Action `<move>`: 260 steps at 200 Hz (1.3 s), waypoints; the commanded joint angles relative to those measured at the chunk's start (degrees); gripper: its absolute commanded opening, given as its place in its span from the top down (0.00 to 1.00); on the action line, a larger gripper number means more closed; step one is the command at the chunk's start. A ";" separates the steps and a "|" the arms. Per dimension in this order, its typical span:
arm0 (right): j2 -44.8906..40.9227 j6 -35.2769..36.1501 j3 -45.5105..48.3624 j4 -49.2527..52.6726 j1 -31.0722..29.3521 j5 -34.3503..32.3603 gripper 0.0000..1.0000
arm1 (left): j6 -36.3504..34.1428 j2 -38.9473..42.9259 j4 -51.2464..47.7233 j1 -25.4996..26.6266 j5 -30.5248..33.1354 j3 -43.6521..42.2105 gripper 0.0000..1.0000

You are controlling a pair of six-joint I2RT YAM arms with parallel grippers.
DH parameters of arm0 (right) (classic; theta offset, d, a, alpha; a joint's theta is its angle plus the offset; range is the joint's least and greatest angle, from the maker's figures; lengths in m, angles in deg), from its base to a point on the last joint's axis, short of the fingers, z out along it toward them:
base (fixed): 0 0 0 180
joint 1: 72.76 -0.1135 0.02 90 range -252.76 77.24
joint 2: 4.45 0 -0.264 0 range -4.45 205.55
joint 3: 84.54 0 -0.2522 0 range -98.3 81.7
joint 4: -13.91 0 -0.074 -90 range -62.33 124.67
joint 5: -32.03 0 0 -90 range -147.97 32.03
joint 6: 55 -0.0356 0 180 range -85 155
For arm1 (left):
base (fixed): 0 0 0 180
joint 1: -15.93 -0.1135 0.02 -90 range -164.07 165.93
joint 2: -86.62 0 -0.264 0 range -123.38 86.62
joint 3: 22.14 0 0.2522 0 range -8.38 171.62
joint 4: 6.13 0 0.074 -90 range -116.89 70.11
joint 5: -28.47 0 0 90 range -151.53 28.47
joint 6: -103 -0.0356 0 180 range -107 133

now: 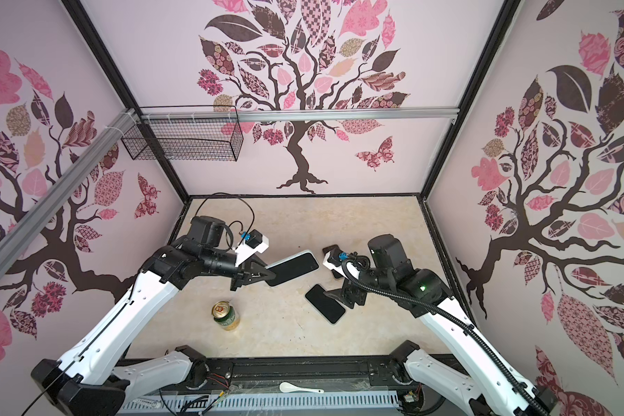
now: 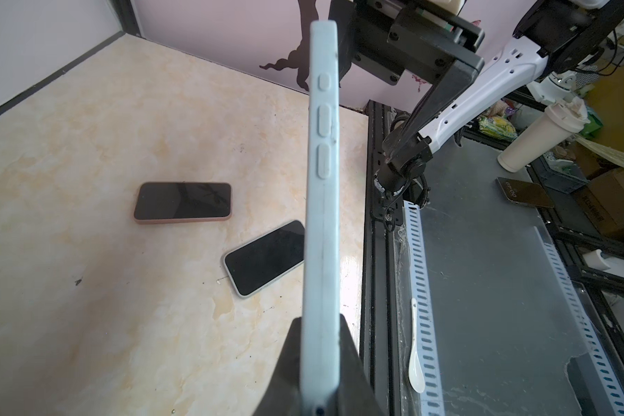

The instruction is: Take the phone out of the phone case

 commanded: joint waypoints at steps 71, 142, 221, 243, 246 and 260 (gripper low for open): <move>-0.04 3.18 0.27 -3.48 -0.23 4.62 0.26 | -20.83 -11.53 -23.49 -0.40 -6.89 17.66 1.00; 1.28 15.27 -0.20 1.53 -0.28 7.23 0.37 | -24.81 -12.96 -23.93 -0.40 -6.75 18.52 1.00; 8.59 21.72 -4.98 2.93 -0.25 14.89 0.51 | -22.97 -10.27 -19.90 -0.41 -3.55 16.02 1.00; 9.13 22.64 -5.65 2.84 -0.21 15.14 0.57 | -22.62 -10.46 -19.81 -0.40 -3.75 16.00 1.00; 9.17 22.67 -5.76 2.84 -0.21 15.07 0.57 | -22.55 -10.46 -19.84 -0.40 -3.71 16.03 1.00; 9.47 22.92 -6.33 2.72 -0.27 15.15 0.62 | -22.49 -10.54 -19.92 -0.40 -3.83 16.07 1.00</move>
